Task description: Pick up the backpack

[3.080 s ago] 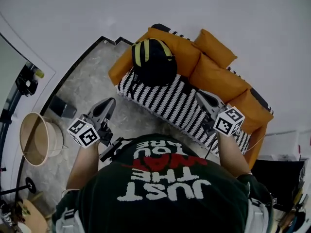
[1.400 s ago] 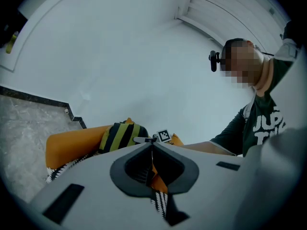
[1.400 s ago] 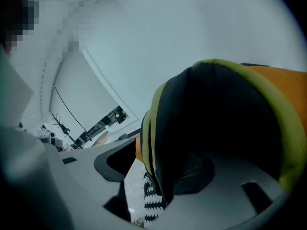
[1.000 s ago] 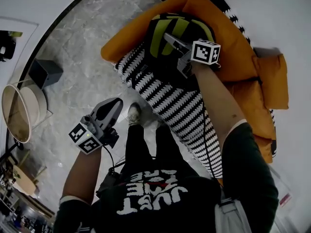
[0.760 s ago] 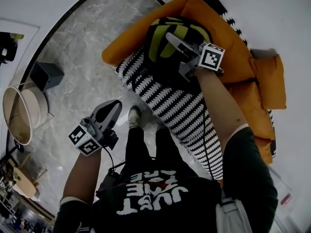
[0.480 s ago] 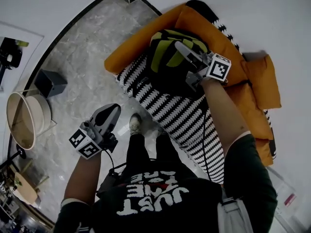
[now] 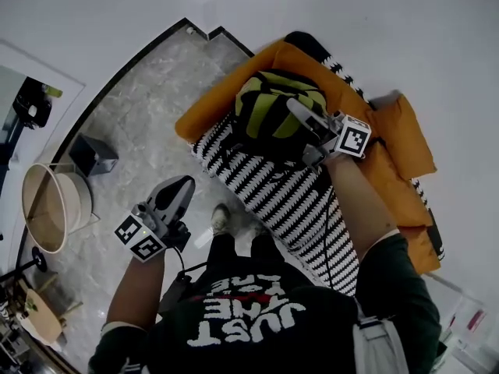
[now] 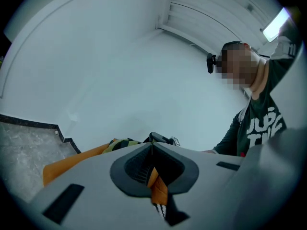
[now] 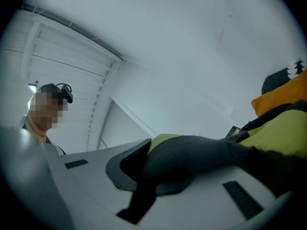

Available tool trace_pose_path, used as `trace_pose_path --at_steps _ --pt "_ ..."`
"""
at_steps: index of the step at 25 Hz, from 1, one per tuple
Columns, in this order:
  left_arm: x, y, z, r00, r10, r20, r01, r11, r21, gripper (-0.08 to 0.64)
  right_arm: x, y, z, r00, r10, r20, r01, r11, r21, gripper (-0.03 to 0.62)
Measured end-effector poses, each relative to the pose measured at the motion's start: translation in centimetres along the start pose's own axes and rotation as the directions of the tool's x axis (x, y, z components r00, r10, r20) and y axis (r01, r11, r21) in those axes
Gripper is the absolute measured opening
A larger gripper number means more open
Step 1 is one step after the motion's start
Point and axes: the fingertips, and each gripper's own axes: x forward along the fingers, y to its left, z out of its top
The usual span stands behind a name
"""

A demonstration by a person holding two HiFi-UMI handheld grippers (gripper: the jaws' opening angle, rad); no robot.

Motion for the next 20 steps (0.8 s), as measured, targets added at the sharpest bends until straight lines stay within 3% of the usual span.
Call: trace_pose_path --at_steps 12,20 --pt "-1.5 -4.0 6.4 0.997 -0.019 0.080 0.013 0.997 0.081 0.015 3.1 10.2 7.6 0.998 0.056 -0.023 -0.059 0.989 -0.136 0.046" --pt "-1.3 -5.9 13.3 0.991 -0.013 0.136 -0.011 0.985 0.173 0.015 4.6 17.7 14.2 0.999 0.021 -0.033 -0.028 0.969 -0.246 0.046"
